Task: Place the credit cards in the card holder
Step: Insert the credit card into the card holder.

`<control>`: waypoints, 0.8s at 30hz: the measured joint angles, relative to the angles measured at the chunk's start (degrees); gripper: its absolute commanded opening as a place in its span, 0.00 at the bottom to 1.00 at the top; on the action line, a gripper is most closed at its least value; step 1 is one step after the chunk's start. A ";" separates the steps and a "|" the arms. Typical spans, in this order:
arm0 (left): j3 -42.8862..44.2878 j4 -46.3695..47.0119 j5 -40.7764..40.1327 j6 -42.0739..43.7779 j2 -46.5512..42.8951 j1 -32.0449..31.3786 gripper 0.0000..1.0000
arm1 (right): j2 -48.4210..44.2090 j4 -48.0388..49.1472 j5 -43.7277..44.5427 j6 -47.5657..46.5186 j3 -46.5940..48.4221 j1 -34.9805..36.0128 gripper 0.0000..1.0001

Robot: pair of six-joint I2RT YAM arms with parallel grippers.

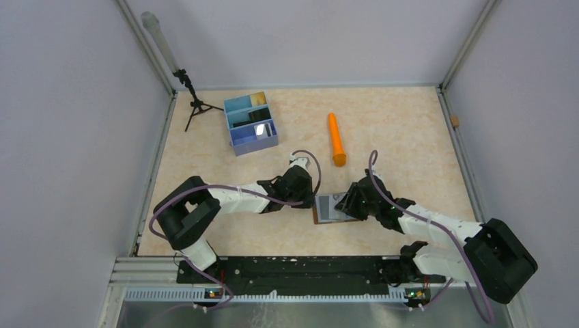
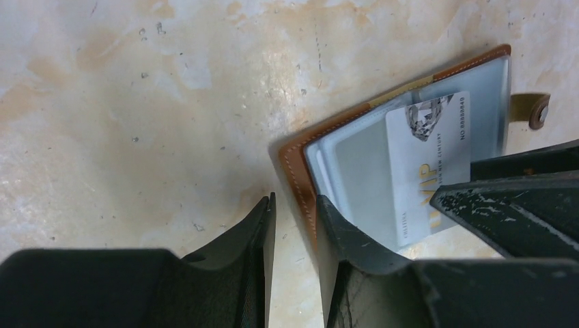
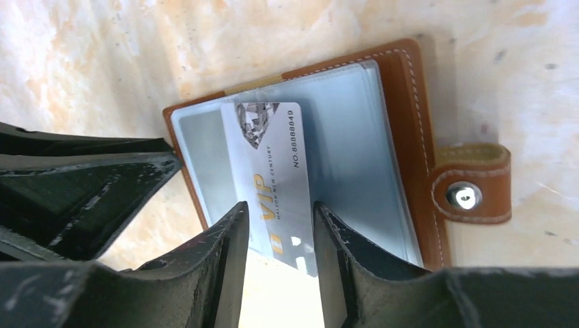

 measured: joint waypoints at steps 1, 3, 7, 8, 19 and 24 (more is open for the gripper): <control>-0.37 0.04 0.11 -0.26 -0.31 0.00 0.32 | -0.57 -1.27 0.70 -0.85 0.24 0.00 0.40; -0.85 0.04 0.24 -0.63 -0.74 -0.02 0.32 | -1.73 -3.17 1.81 -2.27 0.33 0.00 0.41; -1.11 0.02 0.42 -1.01 -1.01 0.00 0.32 | -2.08 -5.99 3.37 -5.35 1.66 0.00 0.46; -1.11 0.02 0.42 -1.07 -1.01 0.00 0.32 | -1.92 -6.64 3.76 -6.51 2.16 0.00 0.47; -3.69 0.48 1.90 -4.35 -3.72 -0.09 0.46 | -0.57 -8.46 4.42 -17.53 5.01 0.00 0.58; -6.40 3.72 4.02 -8.07 -5.86 -0.70 0.52 | 0.81 -7.58 3.41 -20.59 5.33 -0.28 0.56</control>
